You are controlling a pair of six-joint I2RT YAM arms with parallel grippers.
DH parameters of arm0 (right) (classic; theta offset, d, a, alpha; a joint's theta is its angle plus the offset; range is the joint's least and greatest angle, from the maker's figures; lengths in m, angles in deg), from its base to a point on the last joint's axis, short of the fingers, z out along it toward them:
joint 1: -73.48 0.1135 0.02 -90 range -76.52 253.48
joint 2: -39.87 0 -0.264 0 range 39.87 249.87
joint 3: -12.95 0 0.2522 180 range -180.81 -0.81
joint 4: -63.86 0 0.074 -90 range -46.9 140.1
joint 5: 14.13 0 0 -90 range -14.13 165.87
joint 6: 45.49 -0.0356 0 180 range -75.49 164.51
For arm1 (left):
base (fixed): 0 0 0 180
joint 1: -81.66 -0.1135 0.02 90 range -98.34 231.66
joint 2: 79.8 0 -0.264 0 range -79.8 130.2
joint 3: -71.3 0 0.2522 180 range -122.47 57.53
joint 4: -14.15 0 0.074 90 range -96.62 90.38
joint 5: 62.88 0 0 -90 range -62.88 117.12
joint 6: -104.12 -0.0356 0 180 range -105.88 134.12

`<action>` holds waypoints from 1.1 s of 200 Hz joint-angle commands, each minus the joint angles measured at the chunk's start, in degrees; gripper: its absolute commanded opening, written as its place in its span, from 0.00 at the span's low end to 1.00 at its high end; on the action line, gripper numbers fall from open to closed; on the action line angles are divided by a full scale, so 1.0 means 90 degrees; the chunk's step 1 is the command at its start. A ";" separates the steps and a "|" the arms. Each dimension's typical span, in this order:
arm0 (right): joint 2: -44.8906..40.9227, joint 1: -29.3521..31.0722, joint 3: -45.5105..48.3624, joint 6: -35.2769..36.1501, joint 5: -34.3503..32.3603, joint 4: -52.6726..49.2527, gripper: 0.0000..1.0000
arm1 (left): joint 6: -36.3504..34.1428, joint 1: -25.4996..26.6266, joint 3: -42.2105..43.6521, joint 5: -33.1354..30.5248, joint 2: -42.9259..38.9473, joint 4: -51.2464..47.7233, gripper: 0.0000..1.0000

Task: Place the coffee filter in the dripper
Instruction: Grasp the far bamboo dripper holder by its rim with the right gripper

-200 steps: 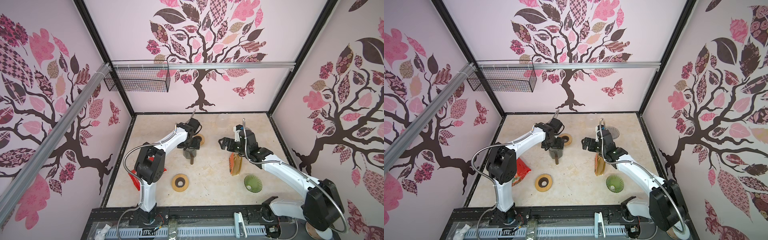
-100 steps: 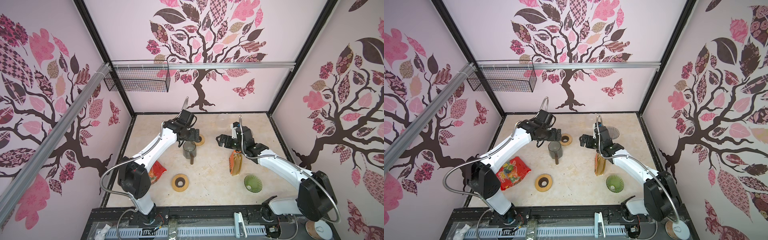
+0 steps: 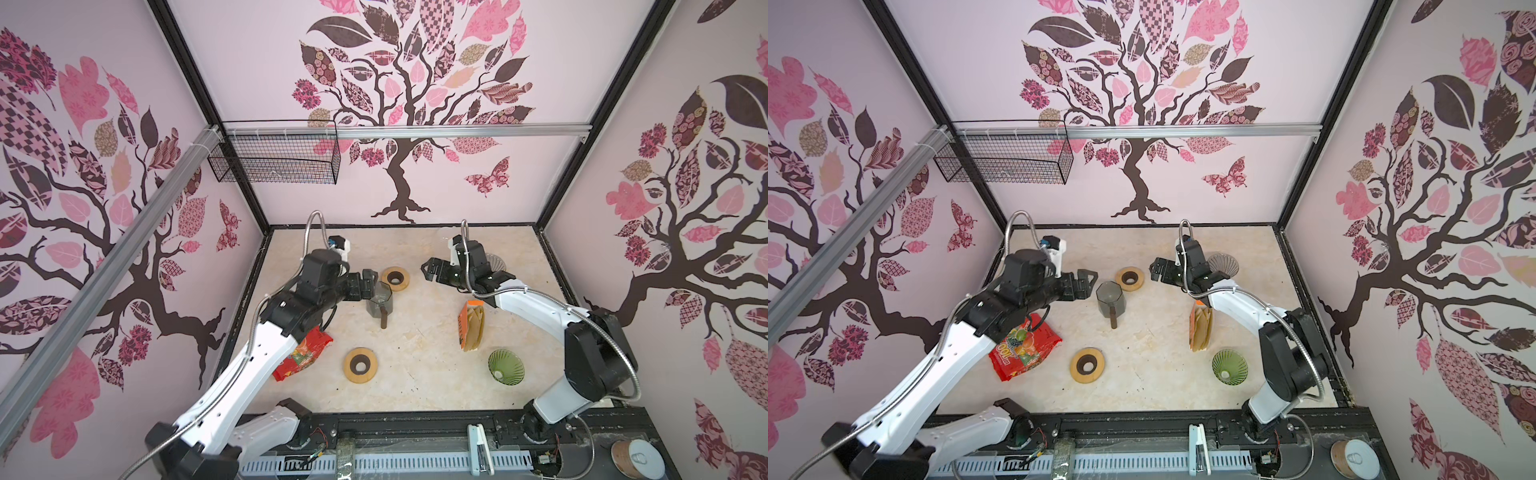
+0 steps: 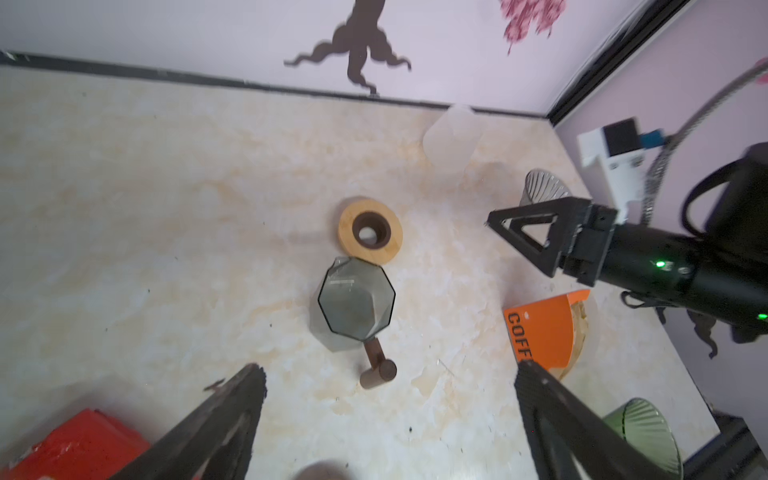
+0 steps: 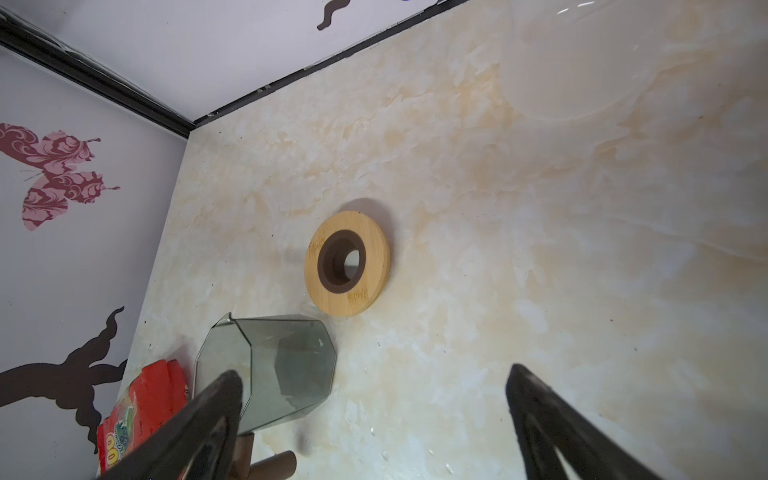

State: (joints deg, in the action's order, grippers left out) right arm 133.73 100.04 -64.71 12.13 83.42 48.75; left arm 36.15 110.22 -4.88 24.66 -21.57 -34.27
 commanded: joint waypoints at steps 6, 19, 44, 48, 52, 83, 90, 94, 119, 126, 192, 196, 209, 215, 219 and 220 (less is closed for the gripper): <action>0.0679 0.0015 -0.0471 -0.0276 0.0336 0.0262 1.00 | -0.0191 -0.0006 0.1275 -0.0355 -0.1057 0.1248 0.97; 0.0943 0.0012 -0.0587 -0.0386 0.0461 0.0348 1.00 | -0.0290 0.0025 0.1948 -0.0421 -0.1612 0.1903 0.95; 0.1325 0.0017 -0.0720 -0.0492 0.0571 0.0518 1.00 | -0.0173 0.0078 0.2652 -0.0299 -0.2286 0.2867 0.97; 0.1395 0.0022 -0.0727 -0.0491 0.0596 0.0544 1.00 | -0.0171 0.0071 0.2675 -0.0218 -0.2308 0.2947 0.97; 0.1445 0.0017 -0.0747 -0.0491 0.0602 0.0577 1.00 | -0.0171 0.0074 0.2677 -0.0144 -0.2300 0.2969 0.97; 0.1746 0.0013 -0.0808 -0.0491 0.0738 0.0853 1.00 | -0.0229 0.0073 0.2295 0.0254 -0.1817 0.2506 0.97; 0.1792 0.0017 -0.0805 -0.0494 0.0805 0.0950 1.00 | -0.0221 0.0079 0.2268 0.0311 -0.1719 0.2431 0.97; 0.1821 0.0018 -0.0804 -0.0490 0.0840 0.1014 1.00 | -0.0219 0.0079 0.2254 0.0343 -0.1685 0.2413 0.97; 0.1977 0.0016 -0.0722 -0.0506 0.0933 0.1277 0.99 | -0.0148 0.0073 0.2307 0.0423 -0.1642 0.2495 0.97; 0.2047 0.0015 -0.0694 -0.0509 0.1019 0.1354 0.96 | -0.0134 0.0071 0.2330 0.0448 -0.1664 0.2526 0.97; 0.2835 0.0018 -0.0876 -0.0911 0.1736 0.2032 0.76 | -0.0046 0.0066 0.2396 0.0711 -0.1559 0.2664 0.97; 0.2877 0.0017 -0.0882 -0.0920 0.1744 0.2044 0.75 | -0.0037 0.0057 0.2387 0.0721 -0.1552 0.2665 0.97; 0.3002 0.0012 -0.0926 -0.0986 0.1818 0.2148 0.71 | -0.0018 0.0058 0.2399 0.0786 -0.1548 0.2673 0.97; 0.3072 0.0016 -0.0952 -0.1010 0.1854 0.2185 0.69 | -0.0021 0.0051 0.2396 0.0817 -0.1533 0.2688 0.97; 0.3112 0.0016 -0.0977 -0.1034 0.1873 0.2197 0.67 | -0.0006 0.0055 0.2399 0.0841 -0.1522 0.2703 0.97; 0.3118 0.0021 -0.0982 -0.1042 0.1879 0.2199 0.66 | -0.0006 0.0053 0.2396 0.0845 -0.1521 0.2705 0.97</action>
State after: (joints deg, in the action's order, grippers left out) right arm 158.63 100.04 -70.00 4.23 98.06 65.15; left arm 35.47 110.68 17.33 30.67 -35.38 -12.09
